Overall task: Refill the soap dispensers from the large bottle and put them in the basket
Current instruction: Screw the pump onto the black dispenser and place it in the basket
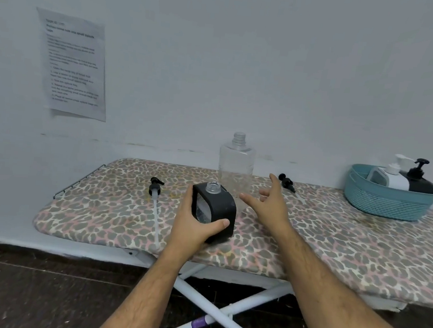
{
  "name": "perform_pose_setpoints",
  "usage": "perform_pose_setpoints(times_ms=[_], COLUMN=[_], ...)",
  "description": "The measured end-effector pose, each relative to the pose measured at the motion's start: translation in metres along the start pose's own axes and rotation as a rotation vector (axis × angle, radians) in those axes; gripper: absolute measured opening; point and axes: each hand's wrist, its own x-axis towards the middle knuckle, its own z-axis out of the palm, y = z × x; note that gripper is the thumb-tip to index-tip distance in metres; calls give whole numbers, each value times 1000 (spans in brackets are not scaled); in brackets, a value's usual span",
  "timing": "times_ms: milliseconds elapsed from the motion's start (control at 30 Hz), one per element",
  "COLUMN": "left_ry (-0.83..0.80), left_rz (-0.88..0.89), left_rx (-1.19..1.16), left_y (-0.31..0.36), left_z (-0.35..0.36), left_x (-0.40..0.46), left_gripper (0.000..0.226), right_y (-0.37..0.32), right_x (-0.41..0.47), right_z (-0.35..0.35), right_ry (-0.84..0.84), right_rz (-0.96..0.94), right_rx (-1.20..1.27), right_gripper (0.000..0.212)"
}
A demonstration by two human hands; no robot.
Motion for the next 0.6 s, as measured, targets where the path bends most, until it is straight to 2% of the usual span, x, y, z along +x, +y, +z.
perform_pose_setpoints(times_ms=[67, 300, 400, 467, 600], left_ry=[-18, -89, -128, -153, -183], left_rz=[-7, 3, -5, 1, 24], left_rx=[9, -14, -19, -9, -6], left_y=[5, 12, 12, 14, 20], left_z=[8, 46, 70, 86, 114], left_x=[-2, -10, -12, -10, -1], left_gripper=[125, 107, 120, 125, 117], right_y=[4, 21, 32, 37, 41], right_x=[-3, -16, -20, -16, -1], right_z=[-12, -62, -82, -95, -116], right_ry=[6, 81, 140, 179, 228], right_rz=[-8, 0, 11, 20, 30], right_rx=[11, 5, -42, -74, -136], right_gripper=[106, 70, 55, 50, 43])
